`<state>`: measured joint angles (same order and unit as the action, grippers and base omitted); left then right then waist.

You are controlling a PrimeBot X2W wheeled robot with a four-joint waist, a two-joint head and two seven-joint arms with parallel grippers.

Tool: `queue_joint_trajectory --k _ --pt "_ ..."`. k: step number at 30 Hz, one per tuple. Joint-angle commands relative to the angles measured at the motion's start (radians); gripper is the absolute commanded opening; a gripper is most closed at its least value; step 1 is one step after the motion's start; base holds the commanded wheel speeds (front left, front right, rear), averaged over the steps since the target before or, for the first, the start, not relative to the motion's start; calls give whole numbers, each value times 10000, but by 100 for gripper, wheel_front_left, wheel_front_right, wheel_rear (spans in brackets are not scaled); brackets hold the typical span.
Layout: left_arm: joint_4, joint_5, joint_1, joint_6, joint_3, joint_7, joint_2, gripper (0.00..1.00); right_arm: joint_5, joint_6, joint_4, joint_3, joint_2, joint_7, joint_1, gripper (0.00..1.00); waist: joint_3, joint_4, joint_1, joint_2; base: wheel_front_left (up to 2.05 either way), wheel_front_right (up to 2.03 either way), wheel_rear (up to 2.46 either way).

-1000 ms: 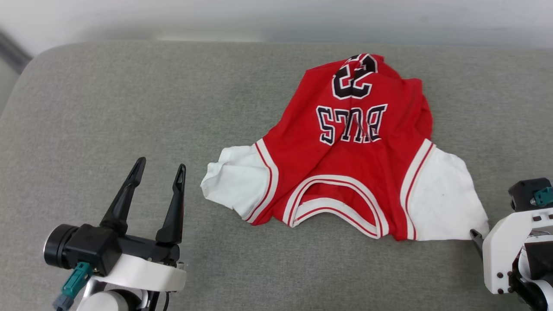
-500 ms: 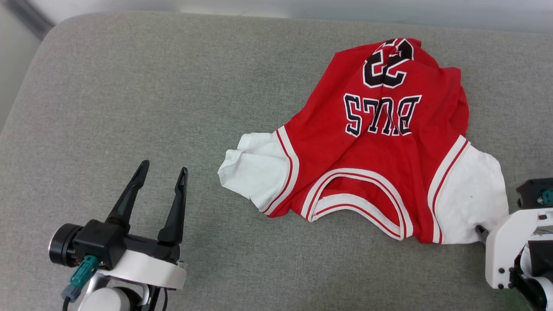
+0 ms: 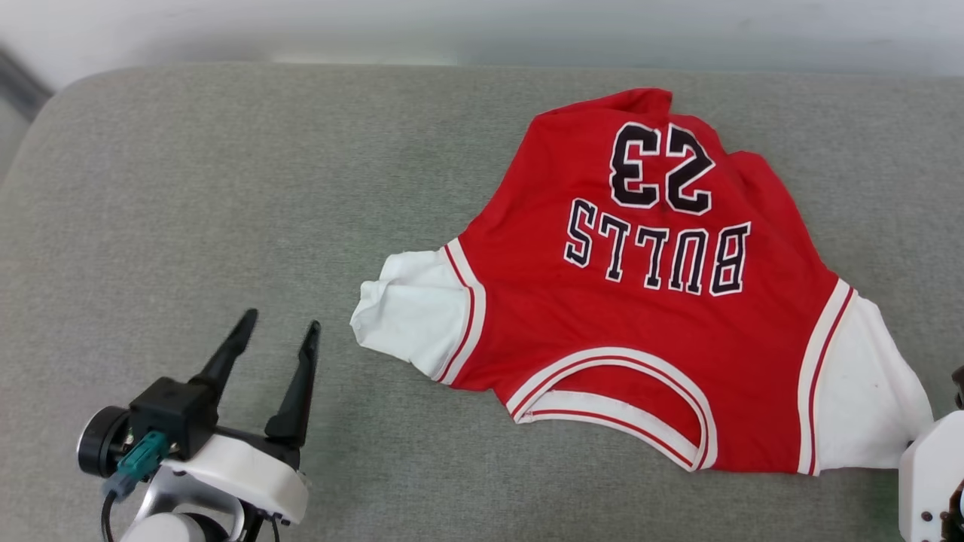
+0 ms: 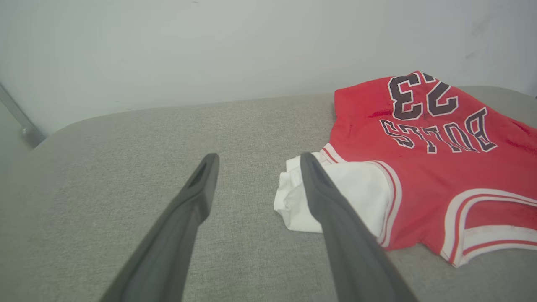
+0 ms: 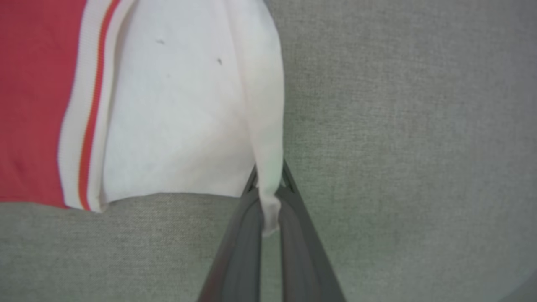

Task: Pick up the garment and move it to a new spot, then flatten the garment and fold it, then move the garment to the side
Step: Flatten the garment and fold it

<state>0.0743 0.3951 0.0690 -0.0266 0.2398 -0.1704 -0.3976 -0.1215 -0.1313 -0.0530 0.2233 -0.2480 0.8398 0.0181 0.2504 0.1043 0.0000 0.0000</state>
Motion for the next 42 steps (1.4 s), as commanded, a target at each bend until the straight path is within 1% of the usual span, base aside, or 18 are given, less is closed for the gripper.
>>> queue_joint_trajectory --k 1,3,7,9,11,12,14,16,19,22,33,34,37,38,39,40,41,42 --pt "153 95 -43 130 111 699 -262 100 -55 10 -197 37 16 78 -217 0 -28 -223 0 0 0 0 0" --pt "240 244 102 243 277 1669 -501 100 -113 10 -347 27 71 116 -298 0 16 -322 0 0 0 0 0" --pt "610 800 482 320 458 4021 -942 100 -187 10 -552 -96 137 159 -241 0 198 -518 0 0 0 0 0" --pt "856 981 794 346 523 4912 -1156 100 -215 10 -636 -154 166 145 -173 0 345 -589 0 0 0 0 0" --pt "944 1264 1082 347 555 5673 -1197 100 -230 10 -681 -225 193 108 -93 0 486 -667 0 0 0 0 0" --pt "944 1264 1082 347 555 5673 -1197 100 -230 10 -681 -225 193 108 -93 0 486 -667 0 0 0 0 0" --pt "863 1330 1404 307 585 6367 -1408 100 -210 10 -707 -304 240 46 37 0 637 -777 0 0 0 0 0" --pt "751 1505 1662 272 631 6905 -1414 100 -192 9 -711 -393 337 -19 55 0 796 -883 0 0 0 0 0" --pt "471 1767 2005 312 701 7397 -1310 100 -286 9 -693 -531 428 -93 86 0 1024 -977 0 0 0 0 0" --pt "87 1774 2271 357 755 7724 -1448 100 -275 7 -627 -632 452 -193 137 0 1207 -1097 0 0 0 0 0" --pt "-1085 1490 2485 75 879 7538 -1308 100 -286 7 -401 -813 447 -427 92 0 1568 -1317 0 0 0 0 0" --pt "-1208 1319 2484 103 1005 7644 -1450 100 -253 7 -381 -846 417 -430 74 0 1590 -1317 0 0 0 0 0" --pt "-1602 1412 2349 239 1225 7985 -1431 100 -241 7 -326 -934 407 -457 55 0 1626 -1337 0 0 0 0 0" --pt "-1693 1418 2317 282 1297 8075 -1446 73 -259 7 -311 -942 403 -469 52 0 1621 -1338 0 0 0 0 0" --pt "-1769 1465 2285 299 1341 8102 -1428 41 -266 7 -300 -942 401 -469 49 0 1615 -1332 0 0 0 0 0" --pt "-1821 1532 2260 317 1353 8100 -1386 17 -268 7 -294 -944 397 -469 50 0 1607 -1324 0 0 0 0 0" --pt "-1866 1588 2221 333 1356 8068 -1339 0 -266 7 -289 -934 389 -464 57 0 1590 -1312 0 0 0 0 0" --pt "-1900 1638 2157 350 1374 8040 -1303 0 -261 7 -282 -913 376 -454 58 0 1551 -1290 0 0 0 0 0"
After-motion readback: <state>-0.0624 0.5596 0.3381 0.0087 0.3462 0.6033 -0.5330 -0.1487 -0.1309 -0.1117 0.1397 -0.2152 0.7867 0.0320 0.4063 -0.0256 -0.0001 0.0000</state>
